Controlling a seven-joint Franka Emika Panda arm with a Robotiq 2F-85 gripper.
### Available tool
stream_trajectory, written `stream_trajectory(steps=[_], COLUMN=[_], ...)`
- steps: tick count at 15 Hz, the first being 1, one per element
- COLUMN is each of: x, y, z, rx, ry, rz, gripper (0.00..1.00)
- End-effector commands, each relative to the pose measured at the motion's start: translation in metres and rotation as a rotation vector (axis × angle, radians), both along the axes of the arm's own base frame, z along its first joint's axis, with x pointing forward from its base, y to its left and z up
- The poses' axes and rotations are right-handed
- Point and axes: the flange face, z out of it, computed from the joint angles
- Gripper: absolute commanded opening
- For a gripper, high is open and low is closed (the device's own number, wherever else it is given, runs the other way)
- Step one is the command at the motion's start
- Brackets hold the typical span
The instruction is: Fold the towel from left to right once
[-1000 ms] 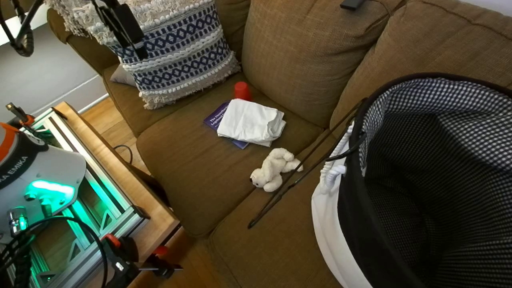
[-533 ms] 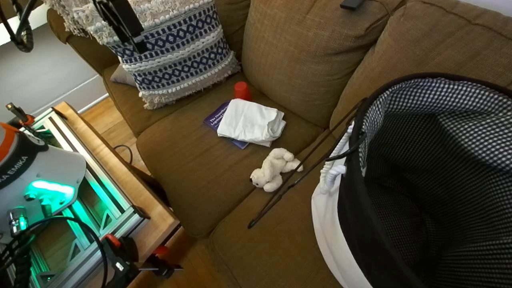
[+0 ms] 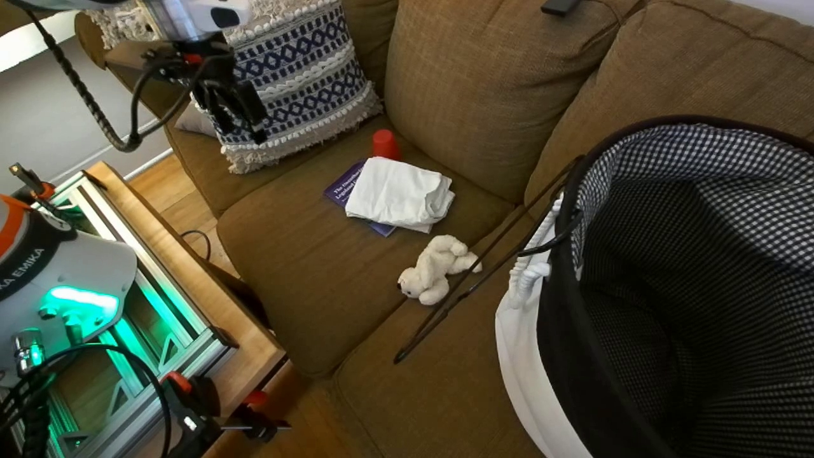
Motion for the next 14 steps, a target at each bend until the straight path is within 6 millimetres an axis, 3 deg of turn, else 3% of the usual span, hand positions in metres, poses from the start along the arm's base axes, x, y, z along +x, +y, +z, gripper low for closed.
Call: stream_trajectory(steps=[1, 4, 5, 8, 10, 11, 14], x=[0.016, 0.034, 0.019, 0.032, 0.034, 0.040, 0.052], y=[-0.006, -0.006, -0.004, -0.004, -0.004, 0.000, 0.010], z=[-0.065, -0.113, -0.078, -0.111, -0.114, -0.108, -0.111], rx=[-0.027, 0.138, 0.066, 0.118, 0.120, 0.137, 0.126], ry=[0.035, 0.072, 0.043, 0.074, 0.076, -0.068, -0.230], rz=[0.031, 0.036, 0.027, 0.036, 0.035, 0.046, 0.152], gripper=[1.00, 1.00, 1.00, 1.00, 1.00, 1.00, 1.00])
